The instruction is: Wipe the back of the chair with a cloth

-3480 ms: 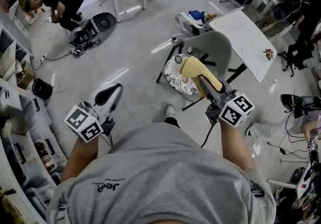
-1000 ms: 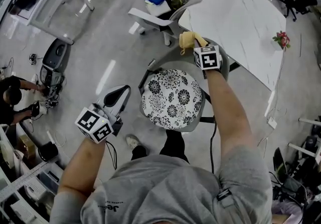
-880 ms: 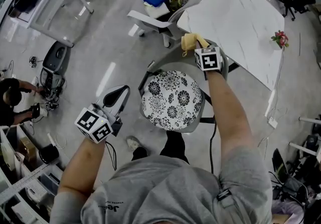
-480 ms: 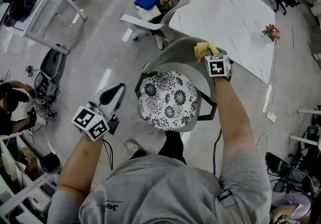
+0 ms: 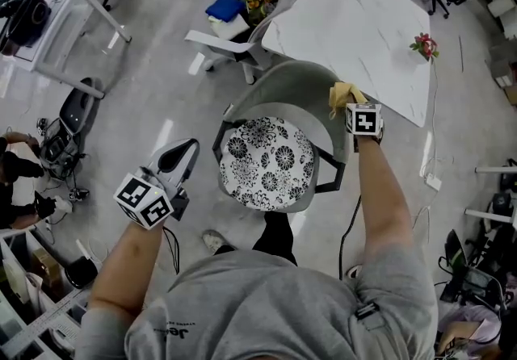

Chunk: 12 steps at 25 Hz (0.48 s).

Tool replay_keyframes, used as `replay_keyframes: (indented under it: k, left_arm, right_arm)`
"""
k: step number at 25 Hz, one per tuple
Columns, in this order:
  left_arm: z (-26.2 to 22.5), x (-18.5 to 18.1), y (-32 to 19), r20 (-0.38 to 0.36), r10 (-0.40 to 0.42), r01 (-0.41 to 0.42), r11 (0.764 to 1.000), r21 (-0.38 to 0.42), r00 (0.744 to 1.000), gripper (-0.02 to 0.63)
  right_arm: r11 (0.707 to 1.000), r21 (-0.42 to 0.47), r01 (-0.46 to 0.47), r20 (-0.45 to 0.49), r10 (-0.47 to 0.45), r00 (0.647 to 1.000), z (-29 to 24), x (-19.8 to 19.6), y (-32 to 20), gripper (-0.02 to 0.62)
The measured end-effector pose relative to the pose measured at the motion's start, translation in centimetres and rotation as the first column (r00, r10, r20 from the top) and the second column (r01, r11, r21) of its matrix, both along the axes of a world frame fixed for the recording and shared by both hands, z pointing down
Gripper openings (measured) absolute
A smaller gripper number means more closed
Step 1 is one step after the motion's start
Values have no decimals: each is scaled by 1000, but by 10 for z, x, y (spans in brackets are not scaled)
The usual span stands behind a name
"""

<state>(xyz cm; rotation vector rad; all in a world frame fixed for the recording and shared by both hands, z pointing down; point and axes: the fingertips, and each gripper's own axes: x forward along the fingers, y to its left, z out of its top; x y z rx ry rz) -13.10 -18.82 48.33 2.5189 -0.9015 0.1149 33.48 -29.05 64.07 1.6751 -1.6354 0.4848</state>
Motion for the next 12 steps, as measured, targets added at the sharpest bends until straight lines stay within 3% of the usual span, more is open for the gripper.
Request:
replay_keyframes:
  k: [3, 7, 9, 12]
  left_arm:
    - [-1, -1, 3, -4, -8, 8, 1000, 1, 1000, 58]
    - [3, 0, 5, -7, -29, 29, 1000, -10, 1000, 58]
    - [5, 0, 5, -10, -48, 47, 999, -17, 999, 58]
    - [12, -2, 6, -12, -69, 68, 997, -28, 998, 58]
  right_arm:
    - [971, 32, 236, 33, -237, 971, -8, -54, -2, 55]
    - [856, 69, 513, 126, -518, 846, -4, -151, -13, 55]
    - [817, 80, 570, 178, -575, 799, 3, -190, -24, 55]
    - [809, 94, 580, 258, -582, 771, 19, -231, -46, 55]
